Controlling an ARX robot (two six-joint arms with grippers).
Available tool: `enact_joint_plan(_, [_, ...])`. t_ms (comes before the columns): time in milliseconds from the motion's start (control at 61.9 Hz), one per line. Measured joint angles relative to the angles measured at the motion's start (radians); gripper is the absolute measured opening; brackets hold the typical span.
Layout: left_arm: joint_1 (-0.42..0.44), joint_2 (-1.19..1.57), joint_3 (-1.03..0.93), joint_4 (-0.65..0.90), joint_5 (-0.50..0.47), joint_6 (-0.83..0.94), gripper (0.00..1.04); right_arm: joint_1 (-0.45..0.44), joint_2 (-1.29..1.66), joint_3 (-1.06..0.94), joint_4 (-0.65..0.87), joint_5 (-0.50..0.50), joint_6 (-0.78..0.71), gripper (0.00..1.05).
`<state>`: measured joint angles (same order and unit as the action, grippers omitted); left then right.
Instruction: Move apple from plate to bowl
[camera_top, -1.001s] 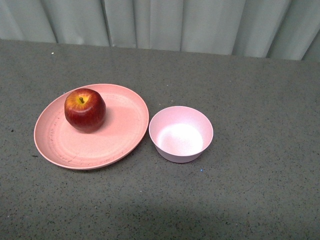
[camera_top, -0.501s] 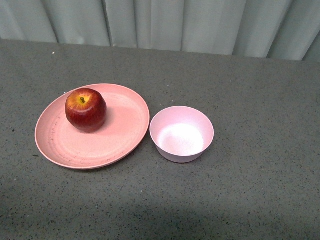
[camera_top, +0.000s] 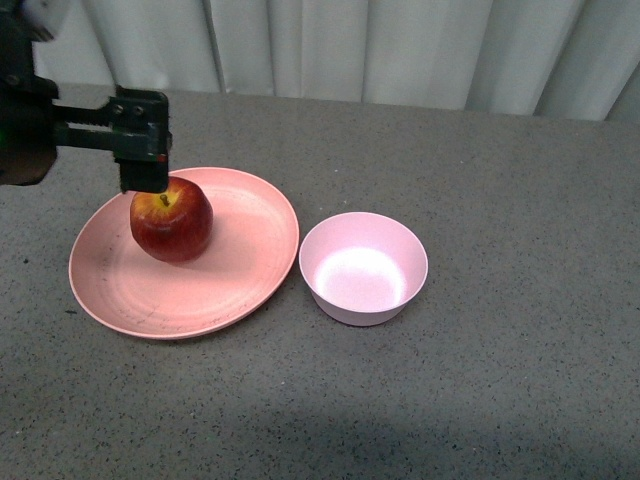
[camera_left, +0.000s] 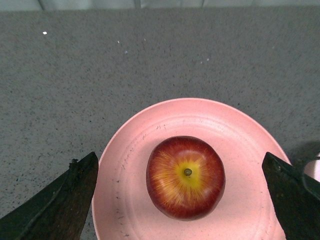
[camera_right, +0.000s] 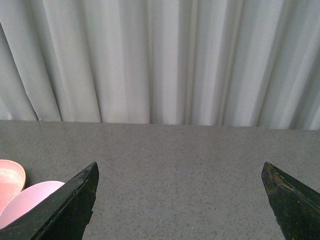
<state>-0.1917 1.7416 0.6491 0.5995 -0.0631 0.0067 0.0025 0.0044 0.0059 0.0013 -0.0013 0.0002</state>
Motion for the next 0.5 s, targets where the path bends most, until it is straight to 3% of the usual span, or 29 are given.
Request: enact_joint_plan(501, [-0.007, 0.212, 0.219, -0.187, -0.012, -0.020, 0.98, 0.000, 0.000, 0.000, 0.000, 0.000, 0.000, 0.95])
